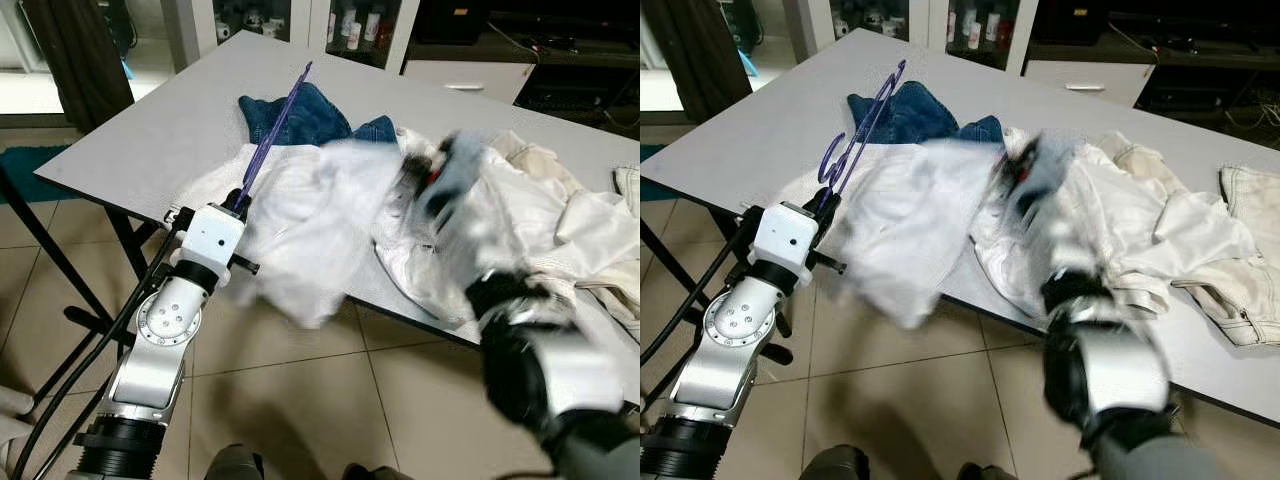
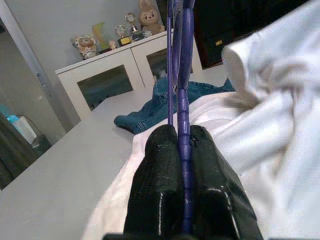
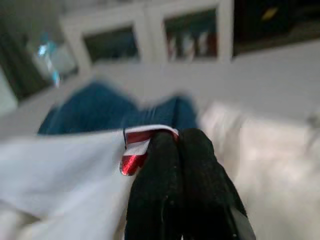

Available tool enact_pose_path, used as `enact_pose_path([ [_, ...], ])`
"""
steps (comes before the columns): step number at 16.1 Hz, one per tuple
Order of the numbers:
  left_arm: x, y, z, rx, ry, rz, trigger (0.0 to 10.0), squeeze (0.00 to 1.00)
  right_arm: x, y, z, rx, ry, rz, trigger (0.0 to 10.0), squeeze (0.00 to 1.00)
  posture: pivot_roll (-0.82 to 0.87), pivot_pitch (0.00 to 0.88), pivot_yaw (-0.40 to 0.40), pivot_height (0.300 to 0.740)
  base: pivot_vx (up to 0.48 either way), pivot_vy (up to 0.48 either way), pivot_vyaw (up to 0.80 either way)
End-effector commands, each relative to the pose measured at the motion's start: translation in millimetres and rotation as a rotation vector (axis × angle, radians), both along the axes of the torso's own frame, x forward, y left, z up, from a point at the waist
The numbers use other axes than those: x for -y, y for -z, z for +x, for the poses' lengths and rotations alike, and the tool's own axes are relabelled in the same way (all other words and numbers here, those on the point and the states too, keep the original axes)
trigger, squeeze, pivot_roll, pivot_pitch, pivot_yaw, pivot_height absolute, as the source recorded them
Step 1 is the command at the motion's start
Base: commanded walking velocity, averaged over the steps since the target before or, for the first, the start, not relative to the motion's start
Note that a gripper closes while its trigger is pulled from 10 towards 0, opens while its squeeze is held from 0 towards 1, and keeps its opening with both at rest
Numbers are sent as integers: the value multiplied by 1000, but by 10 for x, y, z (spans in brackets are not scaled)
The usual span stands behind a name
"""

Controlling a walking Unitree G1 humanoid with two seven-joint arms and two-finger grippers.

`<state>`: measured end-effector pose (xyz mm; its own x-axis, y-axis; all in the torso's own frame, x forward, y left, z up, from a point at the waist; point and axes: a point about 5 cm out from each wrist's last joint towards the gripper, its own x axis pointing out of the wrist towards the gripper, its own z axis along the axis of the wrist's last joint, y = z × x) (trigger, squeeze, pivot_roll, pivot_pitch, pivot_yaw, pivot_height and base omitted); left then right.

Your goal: Hang hanger

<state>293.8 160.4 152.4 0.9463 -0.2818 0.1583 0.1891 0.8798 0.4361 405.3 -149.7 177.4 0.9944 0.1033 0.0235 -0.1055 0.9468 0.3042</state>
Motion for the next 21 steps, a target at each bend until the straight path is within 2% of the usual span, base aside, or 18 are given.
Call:
enact_pose_path([
  [1,55,-48,20,11,22,1,10000,0,166,-158,34,52,73,37,0,0,216,81,-98,740,0,0,0],
  [3,55,-52,25,12,24,2,10000,0,369,-335,61,97,161,45,0,0,220,79,-95,740,0,0,0],
  [5,48,-57,25,13,25,4,10000,0,646,-502,54,139,286,67,0,0,223,78,-91,740,0,0,0],
  [6,46,-57,24,13,25,4,10000,0,693,-528,49,147,307,69,0,0,224,78,-89,740,0,0,0],
  [8,41,-61,24,14,27,8,10000,0,969,-687,12,183,411,98,0,0,226,78,-85,740,0,0,0],
  [9,41,-63,26,14,28,10,10000,0,1040,-735,-1,194,435,109,0,0,226,76,-83,740,0,0,0],
  [10,43,-69,33,14,31,12,10000,0,1202,-840,-38,221,491,143,0,0,227,73,-80,740,0,0,0],
  [12,44,-71,37,14,31,13,10000,0,1275,-877,-58,230,516,163,0,0,227,71,-79,740,0,0,0],
  [18,46,-92,83,20,39,20,10000,0,1906,-1088,-330,307,718,260,0,0,226,44,-66,740,0,0,0],
  [21,52,-108,107,24,47,25,10000,0,2093,-1159,-440,333,773,260,0,0,224,35,-60,740,0,0,0],
])
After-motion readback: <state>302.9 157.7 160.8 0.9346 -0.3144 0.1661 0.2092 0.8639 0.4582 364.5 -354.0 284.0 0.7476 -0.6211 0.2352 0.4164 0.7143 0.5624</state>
